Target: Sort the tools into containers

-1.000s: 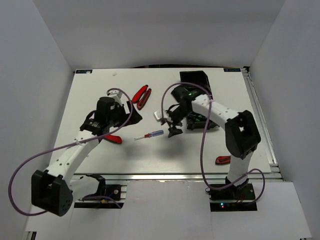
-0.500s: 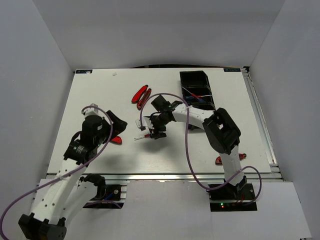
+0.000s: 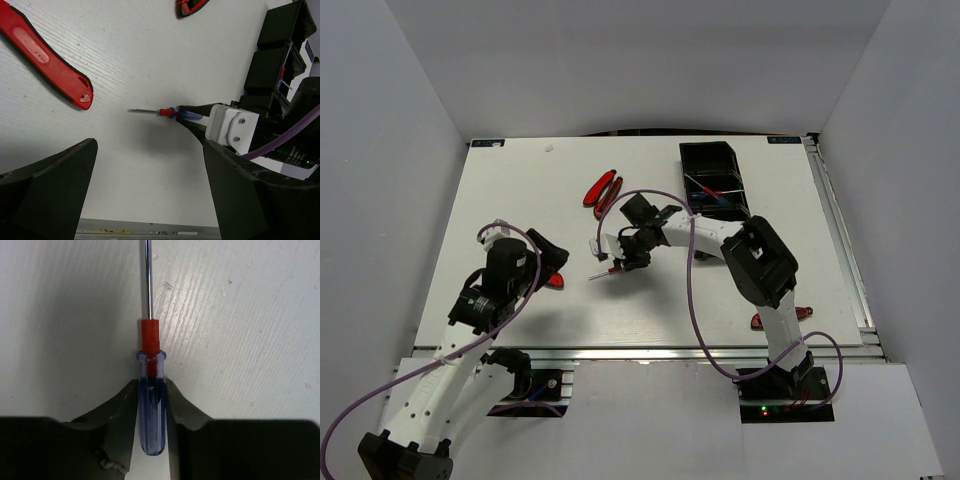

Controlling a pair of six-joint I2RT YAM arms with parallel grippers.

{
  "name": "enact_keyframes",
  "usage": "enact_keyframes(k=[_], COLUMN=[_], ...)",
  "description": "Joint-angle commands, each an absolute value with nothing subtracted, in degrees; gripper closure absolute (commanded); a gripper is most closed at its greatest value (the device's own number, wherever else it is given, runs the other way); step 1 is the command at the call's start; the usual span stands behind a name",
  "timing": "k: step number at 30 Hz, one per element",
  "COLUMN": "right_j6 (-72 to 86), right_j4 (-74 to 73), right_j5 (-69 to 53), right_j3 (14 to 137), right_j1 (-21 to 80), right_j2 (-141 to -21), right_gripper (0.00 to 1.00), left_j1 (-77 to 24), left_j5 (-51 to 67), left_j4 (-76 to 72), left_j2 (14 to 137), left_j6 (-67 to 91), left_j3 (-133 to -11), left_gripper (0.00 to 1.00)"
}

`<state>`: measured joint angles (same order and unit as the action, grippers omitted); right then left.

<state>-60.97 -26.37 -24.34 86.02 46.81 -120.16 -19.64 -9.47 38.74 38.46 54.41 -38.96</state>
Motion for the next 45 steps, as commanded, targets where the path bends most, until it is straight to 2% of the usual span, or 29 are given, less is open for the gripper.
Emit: enact_keyframes(k=[1,3,9,14,21,27,37,45], right_j6=[-60.3,-60.0,-56.5,-54.2,-51.8,-51.6,-57.4,-59.8], right_j4=[-26.0,-26.6,-30.7,-34.0,-38.4,-37.4,-31.7,-33.3], right_j5=[-24.1,-24.2,-28.9,-36.7,-39.5,-38.3,-35.9,-38.1], right_j3=[84.8,84.8,87.2,91.0,98.2,100.9,100.0,102.1], right_j1=[47.1,47.1,46.3,43.5,37.5,25.3,11.3,7.6], right_j2=[-120.6,-120.4,-117.2,-111.0,-108.5,-107.8,-111.1,-116.5], right_gripper=[0.71,0.82,1.0,1.0,1.0,1.0,1.0,0.98], left_j1=[-19.9,-19.8,-19.9,-19.8,-19.9,-19.8,-19.8,-19.8], left_j5=[-11.3,-11.8,-12.7,-13.1,-12.0,-11.5,-9.8,-9.1], left_j4=[39.2,39.2,39.1,38.5,36.7,35.8,33.3,33.0], left_j2=[38.6,38.8,40.0,41.1,42.4,42.6,45.4,46.5], left_j6=[55.7,56.9,58.3,58.5,58.0,58.1,57.4,57.0], left_j3=[-39.1,-38.8,-38.8,-38.8,-38.2,-37.5,-37.7,-38.1], left_gripper=[0.02,0.02,0.02,0.02,0.02,0.02,0.02,0.02])
